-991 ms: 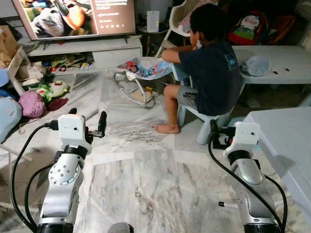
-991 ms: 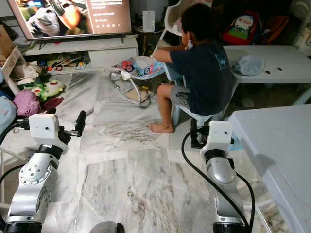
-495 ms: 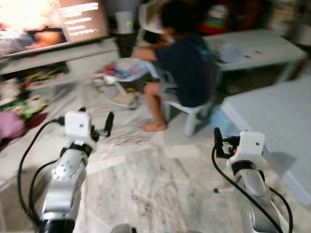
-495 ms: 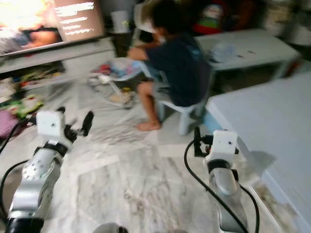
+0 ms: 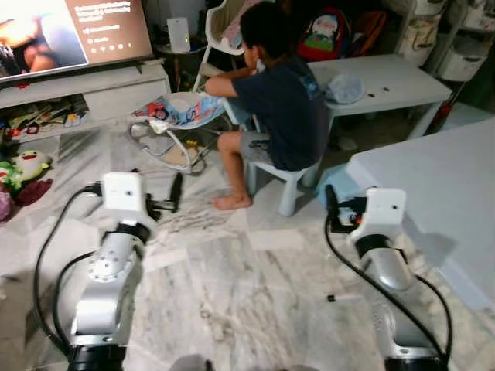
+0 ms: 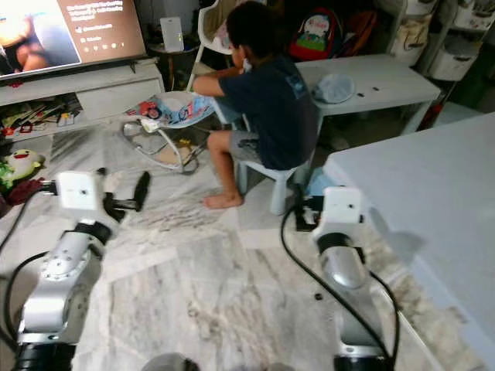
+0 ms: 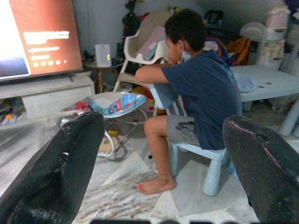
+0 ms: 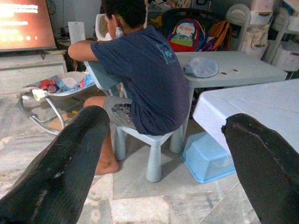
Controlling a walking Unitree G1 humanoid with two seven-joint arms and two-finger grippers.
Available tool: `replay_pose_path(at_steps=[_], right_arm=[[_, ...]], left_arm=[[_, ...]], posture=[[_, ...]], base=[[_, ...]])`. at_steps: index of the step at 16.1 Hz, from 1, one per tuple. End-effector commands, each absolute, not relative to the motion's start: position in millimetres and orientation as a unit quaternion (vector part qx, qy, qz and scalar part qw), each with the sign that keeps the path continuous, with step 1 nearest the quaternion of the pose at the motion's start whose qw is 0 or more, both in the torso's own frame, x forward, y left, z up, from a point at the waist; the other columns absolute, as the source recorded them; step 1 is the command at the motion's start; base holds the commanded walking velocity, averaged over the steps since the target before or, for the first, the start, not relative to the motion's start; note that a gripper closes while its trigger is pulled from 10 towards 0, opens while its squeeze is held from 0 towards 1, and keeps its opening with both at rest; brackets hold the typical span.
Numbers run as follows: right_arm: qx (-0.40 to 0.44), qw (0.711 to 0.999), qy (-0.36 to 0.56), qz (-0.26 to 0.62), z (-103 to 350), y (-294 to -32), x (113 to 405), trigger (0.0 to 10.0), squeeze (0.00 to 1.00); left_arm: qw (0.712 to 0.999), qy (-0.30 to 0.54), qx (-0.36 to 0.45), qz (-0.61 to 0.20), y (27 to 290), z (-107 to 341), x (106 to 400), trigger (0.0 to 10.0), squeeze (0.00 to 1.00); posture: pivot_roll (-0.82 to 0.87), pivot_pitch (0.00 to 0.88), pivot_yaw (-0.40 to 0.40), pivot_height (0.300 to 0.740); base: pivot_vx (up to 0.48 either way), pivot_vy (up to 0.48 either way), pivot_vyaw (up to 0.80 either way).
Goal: Restocking fridge
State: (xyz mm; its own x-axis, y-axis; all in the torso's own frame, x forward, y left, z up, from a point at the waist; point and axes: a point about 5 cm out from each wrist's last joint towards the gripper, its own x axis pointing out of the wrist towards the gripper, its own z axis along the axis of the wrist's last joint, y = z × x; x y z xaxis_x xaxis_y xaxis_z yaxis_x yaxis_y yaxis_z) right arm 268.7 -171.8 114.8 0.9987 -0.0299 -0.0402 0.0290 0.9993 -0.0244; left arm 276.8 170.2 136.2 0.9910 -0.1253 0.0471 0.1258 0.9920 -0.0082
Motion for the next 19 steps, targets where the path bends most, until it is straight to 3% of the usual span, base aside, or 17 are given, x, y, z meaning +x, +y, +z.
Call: replay_pose_path(at_steps=[1, 9, 13, 16, 19], right_arm=[[-0.008, 1.000, 0.015, -0.007, 119.3, -165.9, 272.7, 10.0, 0.00], [0.002, 0.999, 0.040, -0.020, 106.4, -169.7, 253.2, 10.0, 0.00], [-0.001, 1.000, 0.019, -0.018, 117.3, -172.1, 261.7, 10.0, 0.00], [-0.004, 1.000, 0.020, -0.018, 116.1, -173.5, 262.4, 10.0, 0.00], [0.032, 0.999, 0.010, -0.006, 119.3, -165.6, 262.0, 10.0, 0.00]], left_arm=[[0.997, -0.037, 0.007, -0.065, 173.8, 145.5, 277.0, 10.0, 0.00], [0.992, 0.002, -0.009, -0.125, 157.3, 123.7, 261.5, 10.0, 0.00], [0.986, -0.031, -0.025, -0.164, 148.8, 145.3, 265.4, 10.0, 0.00], [0.983, -0.039, -0.032, -0.176, 147.7, 148.6, 262.1, 10.0, 0.00], [0.981, -0.034, -0.035, -0.186, 144.4, 146.0, 258.0, 10.0, 0.00]], posture=[[0.02, 0.036, 0.008, 0.740], [-0.01, 0.030, 0.028, 0.740], [-0.01, 0.034, 0.033, 0.740], [0.00, 0.031, 0.023, 0.740], [0.00, 0.025, 0.023, 0.740]], base=[[0.000, 0.480, -0.80], [0.000, 0.060, -0.80], [0.000, 0.000, -0.80], [0.301, 0.000, -0.80], [0.391, 0.000, 0.00]])
